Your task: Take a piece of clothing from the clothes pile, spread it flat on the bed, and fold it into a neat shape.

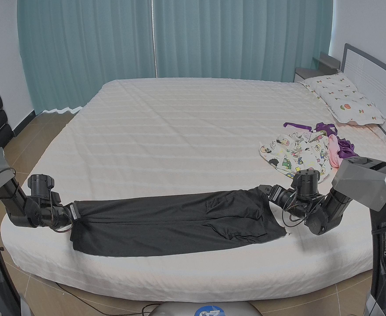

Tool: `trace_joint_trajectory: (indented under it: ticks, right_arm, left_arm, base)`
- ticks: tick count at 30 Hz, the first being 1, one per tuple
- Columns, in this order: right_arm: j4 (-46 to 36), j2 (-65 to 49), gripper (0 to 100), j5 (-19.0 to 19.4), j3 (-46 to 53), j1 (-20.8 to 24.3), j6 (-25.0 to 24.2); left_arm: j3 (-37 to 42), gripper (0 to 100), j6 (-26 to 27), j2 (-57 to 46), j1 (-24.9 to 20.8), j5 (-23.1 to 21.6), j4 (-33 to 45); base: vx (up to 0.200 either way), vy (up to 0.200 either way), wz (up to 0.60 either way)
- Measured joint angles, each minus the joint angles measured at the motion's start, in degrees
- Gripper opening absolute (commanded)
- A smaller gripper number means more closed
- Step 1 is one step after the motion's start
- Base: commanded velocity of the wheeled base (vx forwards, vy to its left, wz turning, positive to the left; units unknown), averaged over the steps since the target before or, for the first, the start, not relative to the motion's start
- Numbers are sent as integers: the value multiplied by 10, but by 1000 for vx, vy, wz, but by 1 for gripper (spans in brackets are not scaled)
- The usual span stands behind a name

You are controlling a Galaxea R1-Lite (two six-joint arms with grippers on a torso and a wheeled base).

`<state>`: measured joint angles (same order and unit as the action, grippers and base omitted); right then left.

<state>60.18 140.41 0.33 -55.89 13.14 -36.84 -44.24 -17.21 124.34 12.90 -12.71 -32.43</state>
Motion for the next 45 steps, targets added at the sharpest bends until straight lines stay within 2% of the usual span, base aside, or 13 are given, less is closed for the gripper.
trace_joint_trajectory:
  ticks: [10, 17, 23, 32, 36, 45]
  right_arm:
    - [1, -3, 100, 0, 0, -3, -2]
    - [1, -5, 100, 1, 0, -3, -3]
    - [10, -6, 100, 1, 3, -4, -3]
    - [17, -6, 100, 1, 7, -4, -2]
    - [17, -6, 100, 1, 8, -5, -2]
    - [17, -6, 100, 1, 8, -4, -2]
  left_arm:
    - [-14, 0, -5, -20, 20, -2, 24]
    - [-14, 0, -66, -43, -30, 4, 62]
    - [-18, 0, -75, -71, -74, 8, 105]
    - [-21, 0, -90, -90, -123, 13, 121]
    - [-21, 0, -90, -89, -126, 30, 117]
    - [-22, 0, -91, -87, -127, 32, 118]
  base:
    - [0, 0, 0]
    - [0, 0, 0]
    - [0, -167, 0]
    - [0, -200, 0]
    - [0, -50, 0]
    - [0, 0, 0]
